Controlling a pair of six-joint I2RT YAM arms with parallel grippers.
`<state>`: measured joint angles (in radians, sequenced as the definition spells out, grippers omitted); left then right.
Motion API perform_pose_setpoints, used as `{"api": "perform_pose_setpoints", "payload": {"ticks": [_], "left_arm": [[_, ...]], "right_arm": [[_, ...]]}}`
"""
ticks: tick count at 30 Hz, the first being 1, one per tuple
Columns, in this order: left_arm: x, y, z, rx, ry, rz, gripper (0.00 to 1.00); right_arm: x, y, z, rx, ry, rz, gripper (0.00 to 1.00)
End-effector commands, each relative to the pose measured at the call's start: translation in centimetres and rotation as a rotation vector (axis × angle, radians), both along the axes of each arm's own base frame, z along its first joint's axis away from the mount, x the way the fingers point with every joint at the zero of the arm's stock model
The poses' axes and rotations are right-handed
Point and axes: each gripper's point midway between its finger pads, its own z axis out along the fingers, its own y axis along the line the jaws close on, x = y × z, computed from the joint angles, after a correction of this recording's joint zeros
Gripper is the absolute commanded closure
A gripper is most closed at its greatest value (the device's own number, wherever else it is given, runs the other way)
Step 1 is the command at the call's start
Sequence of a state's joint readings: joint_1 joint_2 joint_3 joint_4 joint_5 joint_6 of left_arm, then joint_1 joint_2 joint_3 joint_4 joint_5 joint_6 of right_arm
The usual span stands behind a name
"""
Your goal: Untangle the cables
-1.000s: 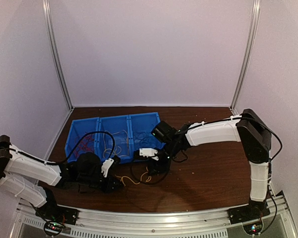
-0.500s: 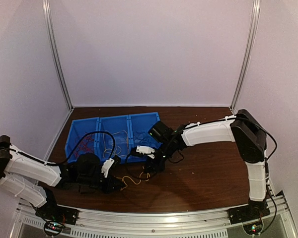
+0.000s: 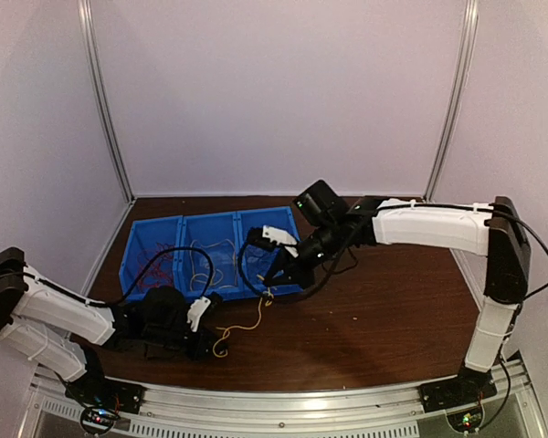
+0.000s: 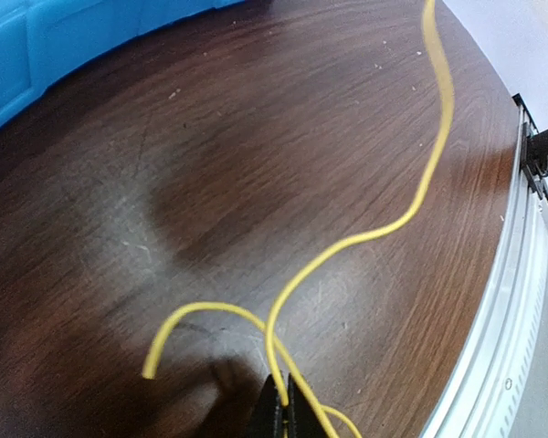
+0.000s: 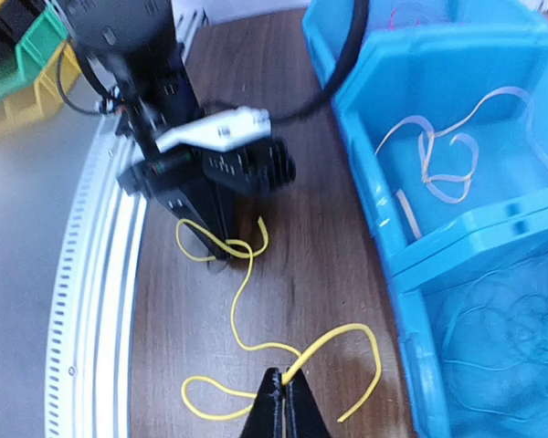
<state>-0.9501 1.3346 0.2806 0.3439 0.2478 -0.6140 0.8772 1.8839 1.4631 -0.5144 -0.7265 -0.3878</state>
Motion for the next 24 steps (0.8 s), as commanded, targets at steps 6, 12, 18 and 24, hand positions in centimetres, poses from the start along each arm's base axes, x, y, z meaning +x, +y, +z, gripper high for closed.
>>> {"api": "perform_pose_setpoints", "payload": {"ticks": [6, 12, 18, 24], "left_arm": [[0.3, -0.6, -1.1, 0.053, -0.008, -0.037, 1.00], [0.7, -1.5, -1.3, 0.072, -0.006, -0.058, 1.00], [1.8, -2.3, 1.4, 0.032, -0.068, -0.036, 1.00], [2.7, -2.5, 6.9, -0.075, -0.211, -0.022, 0.99]], "right_arm": [[7.3, -8.5, 14.1, 0.326, -0.106, -0.233, 1.00], [9.6, -13.2, 18.2, 0.401, -0.247, -0.369, 1.00], [9.0, -14.3, 17.0, 0.386, -0.255, -0.390, 1.00], [9.0, -15.4, 14.7, 0.350, -0.256, -0.429, 1.00]]}}
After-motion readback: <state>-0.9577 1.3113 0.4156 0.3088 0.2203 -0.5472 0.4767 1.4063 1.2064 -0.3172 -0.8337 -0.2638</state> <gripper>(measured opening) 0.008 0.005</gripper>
